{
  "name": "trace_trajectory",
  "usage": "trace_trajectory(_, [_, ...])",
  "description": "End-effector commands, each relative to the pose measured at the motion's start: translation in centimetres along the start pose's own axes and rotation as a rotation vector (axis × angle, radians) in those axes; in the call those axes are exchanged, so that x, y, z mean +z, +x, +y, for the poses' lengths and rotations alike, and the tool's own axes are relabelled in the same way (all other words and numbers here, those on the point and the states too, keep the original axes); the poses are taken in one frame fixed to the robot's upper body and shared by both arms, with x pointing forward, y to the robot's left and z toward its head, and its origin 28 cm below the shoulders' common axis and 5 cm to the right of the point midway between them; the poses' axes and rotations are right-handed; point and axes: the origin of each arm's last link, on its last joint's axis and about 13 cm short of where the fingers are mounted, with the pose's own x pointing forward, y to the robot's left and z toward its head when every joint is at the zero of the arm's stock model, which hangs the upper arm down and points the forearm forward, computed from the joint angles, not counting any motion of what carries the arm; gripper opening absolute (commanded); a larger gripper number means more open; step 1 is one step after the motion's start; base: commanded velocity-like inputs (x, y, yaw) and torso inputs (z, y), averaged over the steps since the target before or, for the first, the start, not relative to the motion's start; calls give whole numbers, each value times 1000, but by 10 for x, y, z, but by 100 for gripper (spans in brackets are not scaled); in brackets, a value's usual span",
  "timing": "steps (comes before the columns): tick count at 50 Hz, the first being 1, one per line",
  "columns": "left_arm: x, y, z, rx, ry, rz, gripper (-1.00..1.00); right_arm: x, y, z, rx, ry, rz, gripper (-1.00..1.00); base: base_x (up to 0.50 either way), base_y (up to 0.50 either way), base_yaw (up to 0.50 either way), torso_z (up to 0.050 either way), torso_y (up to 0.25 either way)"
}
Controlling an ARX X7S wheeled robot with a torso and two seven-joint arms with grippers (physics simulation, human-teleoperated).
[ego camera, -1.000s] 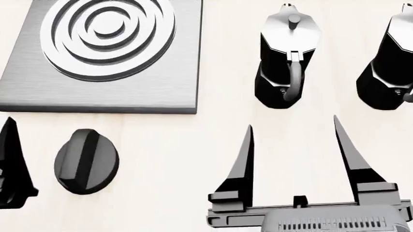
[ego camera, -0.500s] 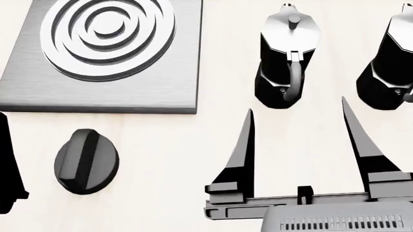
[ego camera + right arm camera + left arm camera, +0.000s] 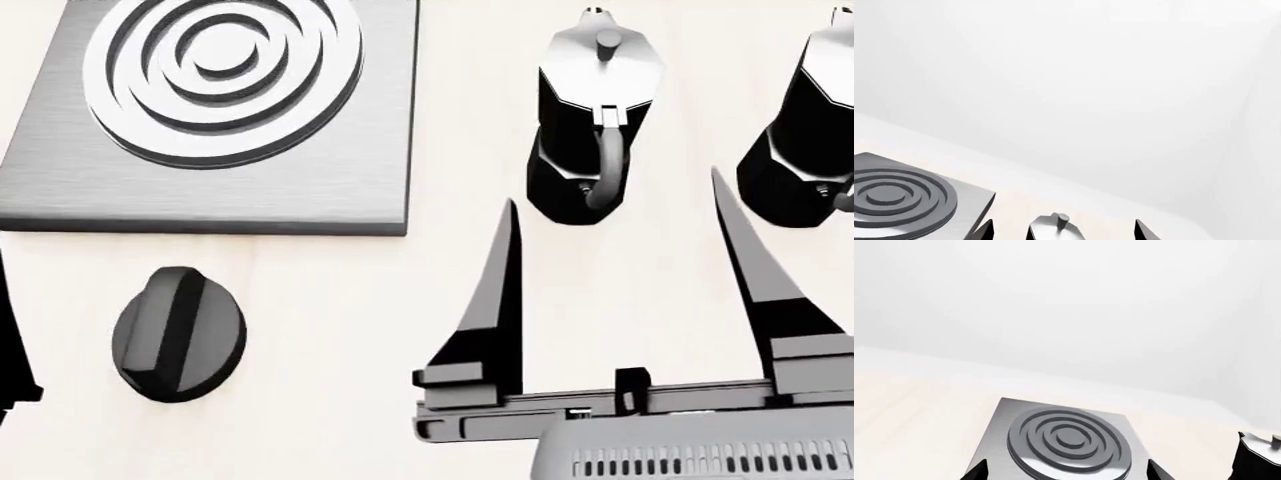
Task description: Turn off the stove.
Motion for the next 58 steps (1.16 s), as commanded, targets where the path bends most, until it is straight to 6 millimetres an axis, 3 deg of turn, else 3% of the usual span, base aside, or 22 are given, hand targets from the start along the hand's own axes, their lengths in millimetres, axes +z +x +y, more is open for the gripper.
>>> trace_trajectory(1, [8, 2, 0, -24, -22, -36, 100, 6, 5, -3, -14, -8, -22, 100, 0, 0, 0, 0, 0])
trace_trajectory(58, [32, 18, -9, -46, -51, -111, 100, 23, 24, -11, -8, -28, -82, 100, 0, 0, 0, 0, 0])
